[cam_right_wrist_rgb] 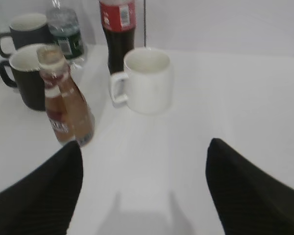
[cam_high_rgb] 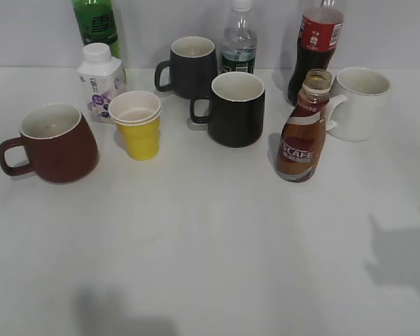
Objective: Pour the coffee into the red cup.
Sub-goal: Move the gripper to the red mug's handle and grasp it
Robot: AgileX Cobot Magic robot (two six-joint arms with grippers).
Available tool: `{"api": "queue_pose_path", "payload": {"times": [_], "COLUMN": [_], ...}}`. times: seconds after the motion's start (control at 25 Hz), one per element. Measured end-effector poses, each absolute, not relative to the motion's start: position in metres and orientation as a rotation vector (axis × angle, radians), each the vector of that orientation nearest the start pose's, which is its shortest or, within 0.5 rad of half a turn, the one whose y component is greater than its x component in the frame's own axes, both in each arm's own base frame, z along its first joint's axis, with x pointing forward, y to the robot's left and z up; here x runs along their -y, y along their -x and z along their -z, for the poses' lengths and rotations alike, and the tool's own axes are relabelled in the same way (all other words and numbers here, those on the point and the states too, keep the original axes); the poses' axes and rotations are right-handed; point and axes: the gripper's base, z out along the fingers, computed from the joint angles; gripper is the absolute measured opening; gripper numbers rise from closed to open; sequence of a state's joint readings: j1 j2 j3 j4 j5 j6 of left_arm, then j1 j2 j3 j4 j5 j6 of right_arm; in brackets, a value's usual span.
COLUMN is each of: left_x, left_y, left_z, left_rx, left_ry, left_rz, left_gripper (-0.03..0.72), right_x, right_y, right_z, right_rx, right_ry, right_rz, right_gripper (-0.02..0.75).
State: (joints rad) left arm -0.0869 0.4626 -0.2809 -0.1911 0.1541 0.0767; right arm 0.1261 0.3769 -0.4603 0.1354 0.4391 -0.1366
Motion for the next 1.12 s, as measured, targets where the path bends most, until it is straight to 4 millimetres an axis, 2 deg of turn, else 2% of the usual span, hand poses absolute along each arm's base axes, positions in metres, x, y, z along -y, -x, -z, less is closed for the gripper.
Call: {"api": "queue_pose_path", "payload": {"times": [0.16,0.4,0.6,0.72,0.92,1.12], "left_x": [0.011,0.017,0.032,0.04,0.034,0.033], "left_y": [-0.128,-0.159,-0.178,-0.178,-0.17,-0.179], "left_z": [-0.252,-0.223,-0.201,-0.186,-0.164,-0.156], "left_rx": [-1.844,-2.011,-2.07,-2.052,-2.012,-1.977], "left_ry": [0.04,0.057,-0.012,-0.048,-0.005,-0.004], "left_rz": [0.157,0.163,0.174,0.179,0.131,0.088], "left_gripper": [0.239,0.241,0.241,0.241,0.245,0.305], "right_x": [-0.023,-0.038,-0.054,-0.063,-0.068,-0.071], "right_y": [-0.099,-0.124,-0.146,-0.158,-0.17,-0.181], "right_z": [-0.301,-0.29,-0.277,-0.267,-0.261,-0.255], "right_rx": [-1.846,-1.916,-1.96,-1.994,-1.985,-1.989], "right_ry": [0.214,0.289,0.359,0.388,0.379,0.338], "right_rz": [-0.164,-0.212,-0.245,-0.251,-0.249,-0.261], "right_gripper": [0.586,0.583,0.529,0.512,0.504,0.503]}}
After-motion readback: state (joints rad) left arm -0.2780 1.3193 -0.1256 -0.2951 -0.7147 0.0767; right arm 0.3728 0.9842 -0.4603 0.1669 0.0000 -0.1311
